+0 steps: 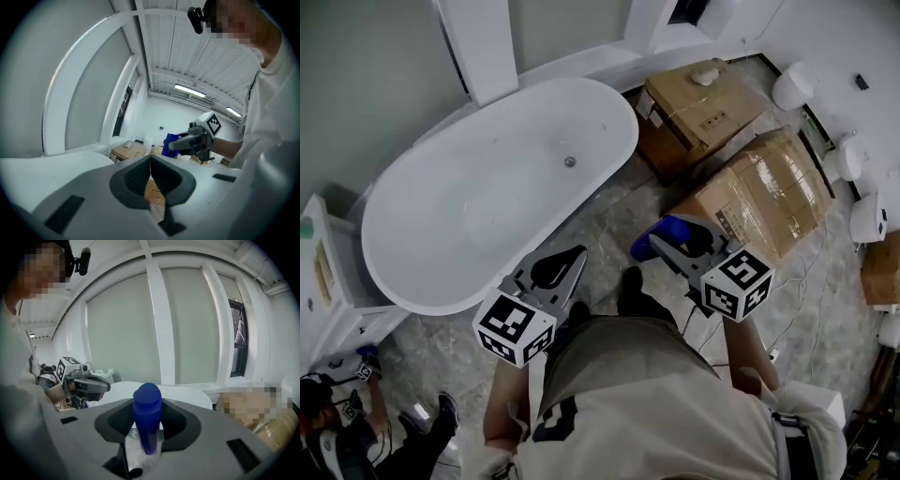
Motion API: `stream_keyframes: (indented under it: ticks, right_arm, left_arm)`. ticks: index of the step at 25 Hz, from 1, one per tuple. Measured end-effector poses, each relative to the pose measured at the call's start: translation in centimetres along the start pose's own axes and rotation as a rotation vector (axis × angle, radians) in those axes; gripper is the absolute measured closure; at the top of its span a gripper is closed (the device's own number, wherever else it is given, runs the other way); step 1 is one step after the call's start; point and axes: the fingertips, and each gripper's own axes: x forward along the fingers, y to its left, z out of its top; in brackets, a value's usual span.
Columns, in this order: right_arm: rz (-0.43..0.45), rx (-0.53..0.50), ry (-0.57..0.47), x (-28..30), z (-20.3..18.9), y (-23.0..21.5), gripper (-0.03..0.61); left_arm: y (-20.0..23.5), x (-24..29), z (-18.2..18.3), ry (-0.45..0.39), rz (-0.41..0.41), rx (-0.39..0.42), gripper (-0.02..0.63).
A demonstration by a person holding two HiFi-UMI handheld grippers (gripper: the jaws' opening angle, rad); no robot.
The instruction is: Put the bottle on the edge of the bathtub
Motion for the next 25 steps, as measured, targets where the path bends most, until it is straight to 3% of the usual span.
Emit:
stream_keyframes:
  ticks: [5,13,20,25]
  right_arm:
    - [-0.029,0.024,-0.015,-0.4,-0.6,-5.9,0.414]
    - [-0.039,0.088,-0.008,-4.3,-3.3,-18.2,0.414]
    - [0.006,0.033,0.025,-5.5,-4.8,-27.1,0.414]
    - [0.031,0.03,0.021,-4.6,-4.1,-32.1,0.414]
  left_arm:
    - [-0.4,5.1,0.7,0.055,-0.013,0.03,0.555]
    - [-3.3,18.2,3.2,0.116,-0.035,0.065,0.555]
    - [-3.2,27.0,5.0,0.094,0.063,0.024,0.555]
    - [-2.3,31.2,6.7,0.065,0.114,0.067,0.555]
